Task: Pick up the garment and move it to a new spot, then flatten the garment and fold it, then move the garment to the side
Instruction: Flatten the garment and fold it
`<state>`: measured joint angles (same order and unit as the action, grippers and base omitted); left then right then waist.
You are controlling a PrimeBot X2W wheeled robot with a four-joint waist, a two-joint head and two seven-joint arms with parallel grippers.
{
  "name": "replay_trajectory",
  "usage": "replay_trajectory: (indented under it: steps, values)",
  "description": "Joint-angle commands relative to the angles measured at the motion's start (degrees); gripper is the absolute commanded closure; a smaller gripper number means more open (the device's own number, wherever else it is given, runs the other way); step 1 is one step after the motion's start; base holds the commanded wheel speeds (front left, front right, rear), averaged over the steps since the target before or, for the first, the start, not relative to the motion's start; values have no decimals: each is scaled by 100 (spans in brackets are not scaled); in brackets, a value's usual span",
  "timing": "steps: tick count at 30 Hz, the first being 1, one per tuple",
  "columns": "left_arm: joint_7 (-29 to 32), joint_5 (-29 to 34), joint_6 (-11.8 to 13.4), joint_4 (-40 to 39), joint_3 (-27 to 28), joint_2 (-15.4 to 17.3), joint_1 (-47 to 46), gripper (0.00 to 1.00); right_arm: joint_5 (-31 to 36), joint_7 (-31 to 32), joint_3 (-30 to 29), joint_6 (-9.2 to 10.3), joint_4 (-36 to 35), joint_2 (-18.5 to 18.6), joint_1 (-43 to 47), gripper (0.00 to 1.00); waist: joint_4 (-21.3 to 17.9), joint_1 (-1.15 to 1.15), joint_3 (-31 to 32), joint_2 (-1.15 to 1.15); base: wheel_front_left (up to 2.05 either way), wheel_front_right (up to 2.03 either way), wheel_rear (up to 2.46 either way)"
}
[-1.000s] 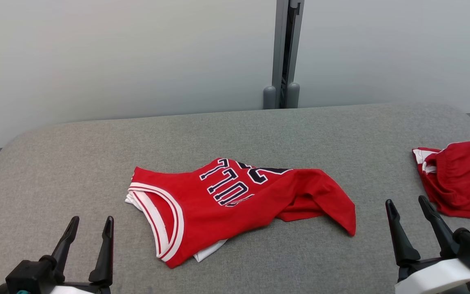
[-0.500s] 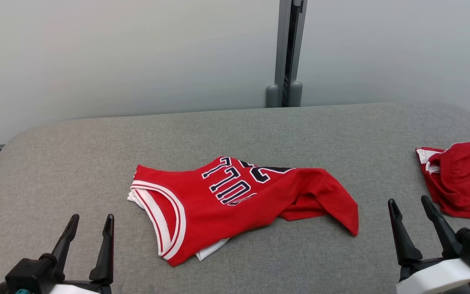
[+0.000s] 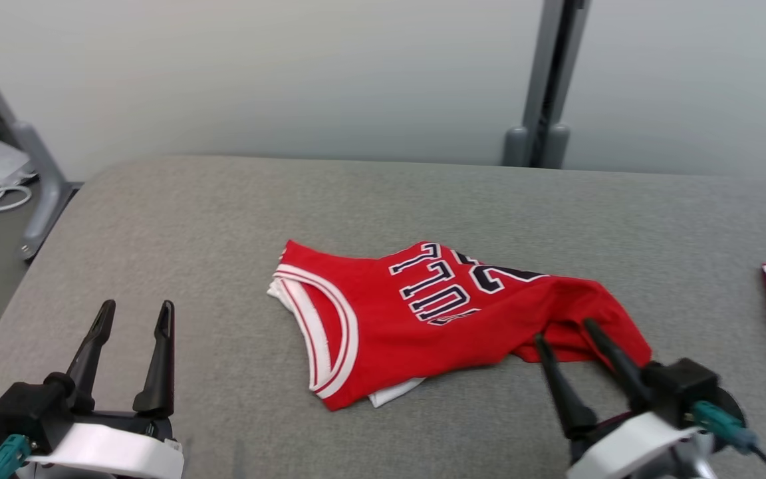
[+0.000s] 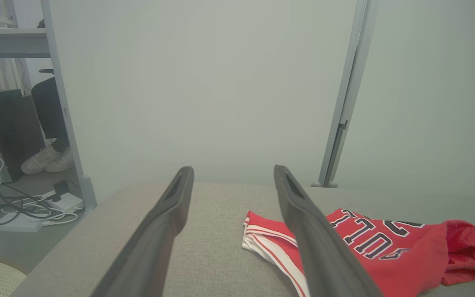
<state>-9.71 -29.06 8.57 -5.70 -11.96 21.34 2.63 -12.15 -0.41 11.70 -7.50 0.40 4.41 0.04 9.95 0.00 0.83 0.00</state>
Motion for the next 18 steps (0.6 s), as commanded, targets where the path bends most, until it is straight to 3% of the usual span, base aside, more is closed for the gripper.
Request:
replay_trajectory:
  steps: [1, 12, 18]
  values:
    - [-48, -34, -31, 41, 25, 21, -142, 0, -63, 25, 221, 2, 145, 61, -157, 0, 272, 0, -114, 0, 0, 0, 0]
    - [-247, -35, -221, 437, -105, -124, -555, 0, -402, -35, 2143, 2, 1752, 249, -1399, 0, 1014, 0, -494, 0, 0, 0, 0]
    - [-381, -83, -363, 729, -123, -245, -810, 0, -487, -76, 3135, 2, 2835, 192, -2295, 0, 1201, 0, -726, 0, 0, 0, 0]
